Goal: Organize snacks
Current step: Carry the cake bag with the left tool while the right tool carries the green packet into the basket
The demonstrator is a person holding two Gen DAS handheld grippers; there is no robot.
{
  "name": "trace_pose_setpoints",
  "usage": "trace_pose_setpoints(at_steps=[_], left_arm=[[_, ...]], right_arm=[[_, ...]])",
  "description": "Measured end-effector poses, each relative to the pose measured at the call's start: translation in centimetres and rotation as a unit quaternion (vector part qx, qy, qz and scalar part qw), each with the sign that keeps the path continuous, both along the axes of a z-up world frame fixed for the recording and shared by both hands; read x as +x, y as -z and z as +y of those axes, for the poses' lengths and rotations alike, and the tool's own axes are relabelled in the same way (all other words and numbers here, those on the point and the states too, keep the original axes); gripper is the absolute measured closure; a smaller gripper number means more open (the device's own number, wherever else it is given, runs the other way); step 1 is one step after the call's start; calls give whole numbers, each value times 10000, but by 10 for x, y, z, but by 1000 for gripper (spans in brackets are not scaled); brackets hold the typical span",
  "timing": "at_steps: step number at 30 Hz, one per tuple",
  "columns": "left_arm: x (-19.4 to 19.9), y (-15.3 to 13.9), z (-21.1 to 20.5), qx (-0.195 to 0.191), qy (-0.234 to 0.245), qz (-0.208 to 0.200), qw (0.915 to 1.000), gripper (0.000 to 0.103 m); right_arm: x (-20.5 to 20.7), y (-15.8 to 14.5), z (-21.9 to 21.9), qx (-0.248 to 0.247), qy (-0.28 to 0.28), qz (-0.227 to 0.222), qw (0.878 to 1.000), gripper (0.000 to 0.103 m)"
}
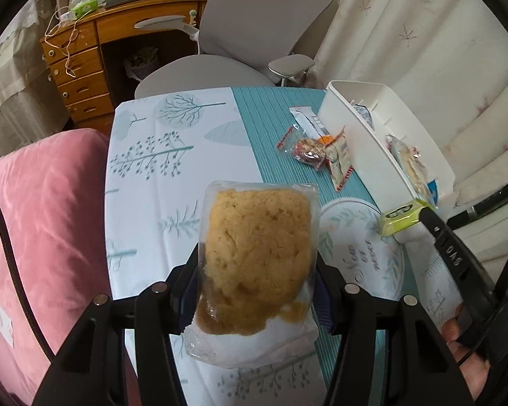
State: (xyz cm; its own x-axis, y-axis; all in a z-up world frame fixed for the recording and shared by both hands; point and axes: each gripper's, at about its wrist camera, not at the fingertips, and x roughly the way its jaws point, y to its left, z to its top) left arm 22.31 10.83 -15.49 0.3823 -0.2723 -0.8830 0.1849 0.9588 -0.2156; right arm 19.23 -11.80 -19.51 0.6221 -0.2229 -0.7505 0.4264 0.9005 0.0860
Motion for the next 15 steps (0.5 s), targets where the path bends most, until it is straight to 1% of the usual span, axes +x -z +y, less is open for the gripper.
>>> trace_pose_setpoints(at_steps=[4, 8, 15], left_arm=[[-24, -14, 1, -194, -34, -29, 9998, 48], [-47, -31, -6, -339, 38, -104, 9994, 48], [-74, -53, -41, -484, 107, -282, 9984, 48]], right_arm=[[-24, -21, -5, -83, -9, -134, 9999, 101], [-44, -38, -13, -114, -52, -274, 9995, 101], [-66, -60, -41, -119, -259, -428, 9987, 101]])
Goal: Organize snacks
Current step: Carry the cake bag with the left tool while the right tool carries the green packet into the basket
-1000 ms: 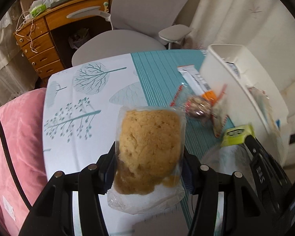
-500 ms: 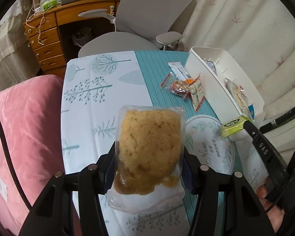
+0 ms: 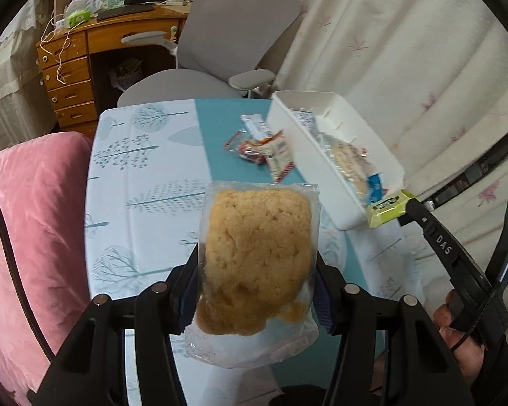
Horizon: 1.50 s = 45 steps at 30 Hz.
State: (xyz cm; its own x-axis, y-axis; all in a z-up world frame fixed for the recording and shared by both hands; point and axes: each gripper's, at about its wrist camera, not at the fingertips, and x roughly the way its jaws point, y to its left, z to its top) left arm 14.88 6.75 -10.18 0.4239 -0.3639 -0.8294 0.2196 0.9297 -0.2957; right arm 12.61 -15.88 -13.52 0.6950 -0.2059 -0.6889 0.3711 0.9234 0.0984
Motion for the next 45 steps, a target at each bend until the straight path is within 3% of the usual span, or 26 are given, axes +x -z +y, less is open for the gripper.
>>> trace_pose_setpoints(at_steps=[11, 25, 40, 41, 44, 45], left_arm=[[-10, -10, -102, -254, -400, -84, 9988, 48], [24, 2, -211, -418, -827, -176, 9955, 48], [93, 42, -273, -737, -1038, -104, 9918, 48], [96, 46, -275, -719, -1046, -27, 9919, 47], [100, 57, -276, -687, -1165, 183, 9906, 30], [98, 58, -273, -725, -1221, 172, 9897, 30]], right_arm=[[14, -11, -80, -196, -791, 7, 9967, 101], [61, -13, -184, -416, -1389, -5, 9894, 101], [105, 16, -215, -855, -2028, 402, 9746, 101], [108, 18, -215, -893, -2055, 451, 9735, 101], [116, 26, -215, -971, -2028, 644, 9723, 98], [117, 28, -216, -1009, -2002, 680, 9722, 97]])
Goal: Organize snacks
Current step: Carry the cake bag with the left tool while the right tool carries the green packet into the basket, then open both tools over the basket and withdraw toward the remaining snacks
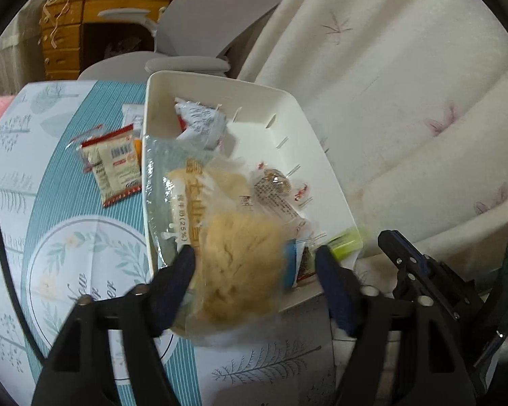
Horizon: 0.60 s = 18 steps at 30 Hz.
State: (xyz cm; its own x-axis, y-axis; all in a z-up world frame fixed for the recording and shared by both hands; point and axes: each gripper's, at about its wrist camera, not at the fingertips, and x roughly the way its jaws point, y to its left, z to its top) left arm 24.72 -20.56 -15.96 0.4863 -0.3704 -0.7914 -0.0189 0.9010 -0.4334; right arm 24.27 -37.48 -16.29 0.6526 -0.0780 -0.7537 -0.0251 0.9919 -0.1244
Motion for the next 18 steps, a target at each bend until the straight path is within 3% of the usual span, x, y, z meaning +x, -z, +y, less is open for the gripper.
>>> trace_pose_setpoints(at_steps=[6, 12, 18], left_arm=[[-5, 3, 21, -13, -272, 49, 9996, 25], [-18, 8, 46, -106, -499, 232, 9984, 24], [-42, 17, 71, -84, -488, 456, 9977, 24]], right_arm=[[1, 8, -1, 68, 110, 162, 9998, 80], [-4, 10, 6, 203, 147, 318, 9992, 72], [-11, 13, 18, 410, 222, 540, 9975, 72]])
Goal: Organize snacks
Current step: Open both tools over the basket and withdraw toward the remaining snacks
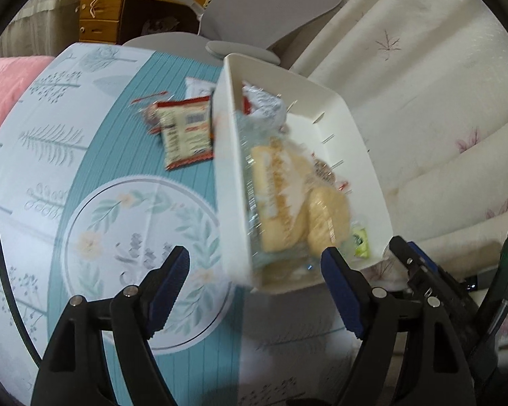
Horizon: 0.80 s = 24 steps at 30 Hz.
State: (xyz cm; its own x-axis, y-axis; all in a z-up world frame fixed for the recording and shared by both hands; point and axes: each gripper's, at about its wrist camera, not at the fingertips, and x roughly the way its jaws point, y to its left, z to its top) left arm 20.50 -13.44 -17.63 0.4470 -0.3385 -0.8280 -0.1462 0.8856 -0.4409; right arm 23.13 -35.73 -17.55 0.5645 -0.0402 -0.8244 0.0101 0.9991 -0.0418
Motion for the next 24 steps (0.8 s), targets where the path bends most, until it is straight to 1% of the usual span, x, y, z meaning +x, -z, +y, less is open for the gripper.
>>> trace_pose_setpoints(at_steps=[4, 7, 9, 13, 15, 16, 19, 21, 24], left_arm=[[-13, 1, 20, 26, 91, 72, 9999, 24], [-21, -2, 39, 48, 173, 53, 9998, 24], [-26, -3, 51, 74, 234, 57, 9997, 23], [-38, -6, 92, 104, 351, 110, 9993, 23], [-43, -10, 110, 139, 398, 79, 9991, 23], [-46, -13, 123, 190, 443, 47, 9988, 23], [-52, -18, 154, 307, 537, -6, 9981, 23], [-53, -20, 173, 365, 600, -36, 9975, 23], [-49, -23, 199, 458, 697, -78, 9965, 23]], right_arm=[[-7, 0, 11, 52, 140, 94, 9998, 72], [-12, 1, 21, 196, 326, 289, 9989, 72], [-16, 1, 27, 409, 581, 475, 9963, 72], [-26, -2, 43, 637, 1039, 713, 9900, 72], [-30, -2, 52, 772, 1268, 892, 9849, 71], [-33, -3, 58, 940, 1407, 978, 9807, 71], [-38, -4, 73, 1192, 1726, 1127, 9712, 63], [-41, -3, 82, 1435, 2035, 1240, 9605, 54], [-43, 0, 91, 1788, 2454, 1406, 9424, 49]])
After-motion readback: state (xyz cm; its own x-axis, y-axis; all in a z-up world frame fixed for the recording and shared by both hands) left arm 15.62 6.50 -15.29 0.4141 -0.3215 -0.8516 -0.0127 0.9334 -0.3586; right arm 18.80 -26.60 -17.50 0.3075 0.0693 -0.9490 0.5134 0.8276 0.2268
